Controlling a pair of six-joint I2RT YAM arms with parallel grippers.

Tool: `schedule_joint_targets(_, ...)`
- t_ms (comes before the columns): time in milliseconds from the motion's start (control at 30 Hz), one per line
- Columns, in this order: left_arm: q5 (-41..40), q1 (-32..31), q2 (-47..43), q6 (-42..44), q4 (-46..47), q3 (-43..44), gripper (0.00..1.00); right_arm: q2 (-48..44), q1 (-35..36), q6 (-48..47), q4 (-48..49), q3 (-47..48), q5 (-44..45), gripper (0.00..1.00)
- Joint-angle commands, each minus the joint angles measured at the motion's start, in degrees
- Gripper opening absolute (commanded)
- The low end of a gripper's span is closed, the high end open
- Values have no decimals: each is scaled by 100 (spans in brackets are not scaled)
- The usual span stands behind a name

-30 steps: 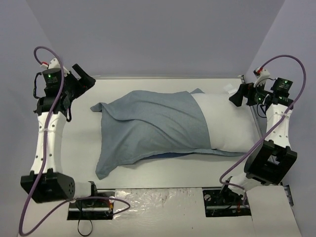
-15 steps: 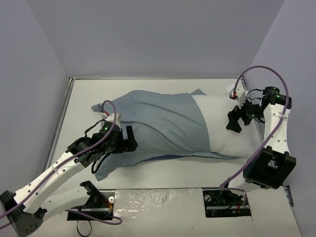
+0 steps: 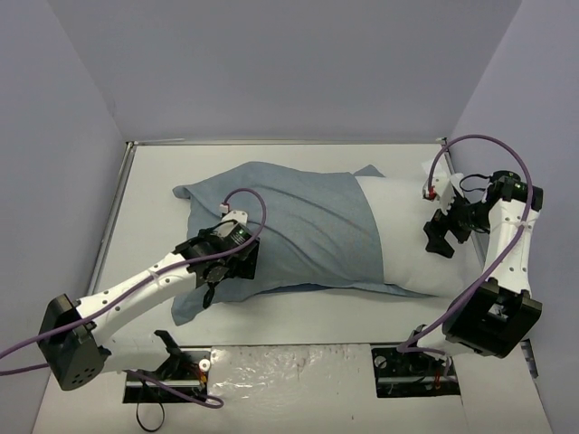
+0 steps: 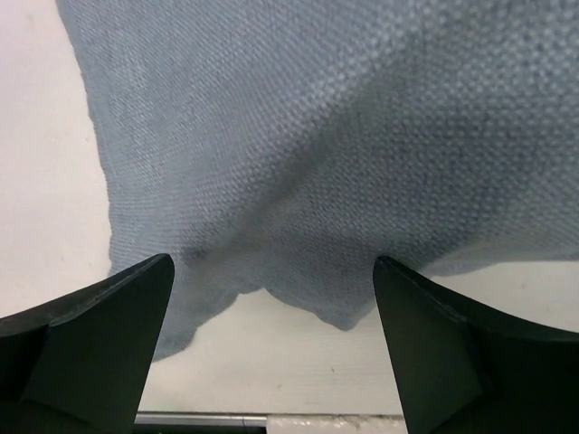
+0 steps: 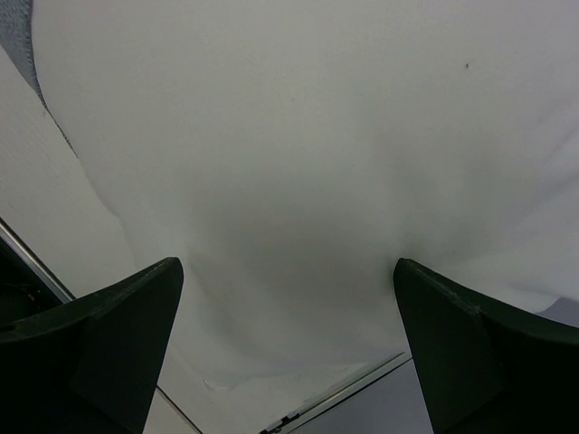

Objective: Remove the pillowcase from the pillow

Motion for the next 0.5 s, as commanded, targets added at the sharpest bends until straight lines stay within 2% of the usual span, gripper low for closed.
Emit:
schedule_joint_targets(0,-454,171,-79,512,287,-20,92,-42,-103,-165,-432,-101,201,98)
schedule_joint_targets(133,106,715,-61,1100,858,-81,89,19,-103,-147,-432,-101,131,97)
schedule_joint_targets(167,639,1073,-61,1180,1007,-143,89,37,-103,-138,-424,-92,122,97)
schedule_joint_targets(233,1081,1400,-61,1329,1298,-275,86,81,-111,-138,-432,-74,122,97)
schedule_joint_targets(267,1553,1689,-44,1365,1446,-388,85,99,-120,-138,-432,-74,131,97)
schedule_joint_targets(400,2145,1973,27,1409,1667,-609,77,134,-155,-156,-432,-83,131,96)
schedule_joint_targets(467,2226,1991,114,1374,1703,-653,70,178,-182,-147,-432,-65,114,96)
